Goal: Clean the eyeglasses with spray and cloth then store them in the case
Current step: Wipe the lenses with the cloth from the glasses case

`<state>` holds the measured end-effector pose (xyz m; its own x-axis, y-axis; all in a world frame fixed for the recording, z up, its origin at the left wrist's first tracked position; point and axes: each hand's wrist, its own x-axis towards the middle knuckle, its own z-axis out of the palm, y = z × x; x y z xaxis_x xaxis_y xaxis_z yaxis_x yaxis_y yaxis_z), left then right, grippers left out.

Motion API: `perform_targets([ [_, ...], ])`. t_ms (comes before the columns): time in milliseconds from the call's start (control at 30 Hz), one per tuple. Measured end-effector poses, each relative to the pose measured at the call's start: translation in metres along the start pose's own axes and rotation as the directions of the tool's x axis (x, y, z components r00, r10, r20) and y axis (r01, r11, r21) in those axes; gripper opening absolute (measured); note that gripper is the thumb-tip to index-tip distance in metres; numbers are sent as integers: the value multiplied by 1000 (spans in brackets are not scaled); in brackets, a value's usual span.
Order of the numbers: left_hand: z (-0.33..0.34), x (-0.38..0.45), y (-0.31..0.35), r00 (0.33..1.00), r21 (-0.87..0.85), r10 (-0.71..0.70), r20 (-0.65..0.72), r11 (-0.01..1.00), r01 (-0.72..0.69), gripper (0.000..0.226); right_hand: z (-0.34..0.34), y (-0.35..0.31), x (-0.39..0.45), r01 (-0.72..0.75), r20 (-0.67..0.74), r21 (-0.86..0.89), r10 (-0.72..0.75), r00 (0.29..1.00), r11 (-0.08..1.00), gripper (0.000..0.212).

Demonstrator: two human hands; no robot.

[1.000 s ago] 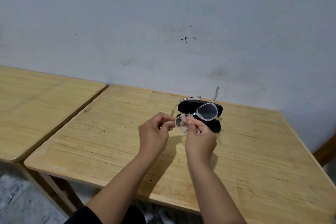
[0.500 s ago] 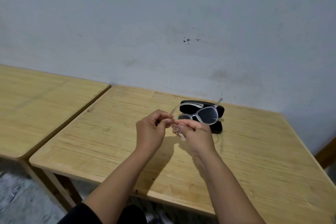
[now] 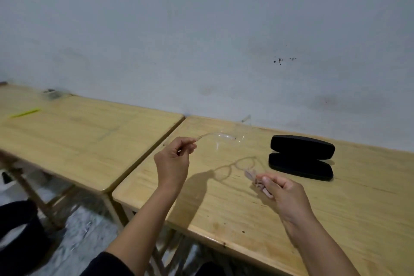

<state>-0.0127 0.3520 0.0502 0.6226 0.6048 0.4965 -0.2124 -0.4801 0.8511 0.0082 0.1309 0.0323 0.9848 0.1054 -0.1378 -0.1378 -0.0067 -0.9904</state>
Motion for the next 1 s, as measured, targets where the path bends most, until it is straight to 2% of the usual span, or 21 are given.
perform_targets([
  [167,-42,9,-35,989,184,131,-62,976,-118,22,6,16,5,-94,22,56,93,995,994,14],
  [300,-63,11,-64,986,282,163,-44,948,-144,21,12,20,5,-120,29,80,118,993,990,14],
  [633,-68,-2,-90,992,346,72,101,933,-103,25,17,23,3,-117,51,129,112,992,985,16],
  [833,-69,-2,-99,931,475,247,268,807,-351,37,16,25,2,-128,55,159,121,991,979,15],
  [933,-72,-3,-102,916,493,240,322,783,-379,48,16,24,1,-138,53,176,131,990,975,15],
  [1000,-74,-3,-98,924,495,227,308,791,-359,48,16,22,0,-145,57,193,136,989,970,15],
])
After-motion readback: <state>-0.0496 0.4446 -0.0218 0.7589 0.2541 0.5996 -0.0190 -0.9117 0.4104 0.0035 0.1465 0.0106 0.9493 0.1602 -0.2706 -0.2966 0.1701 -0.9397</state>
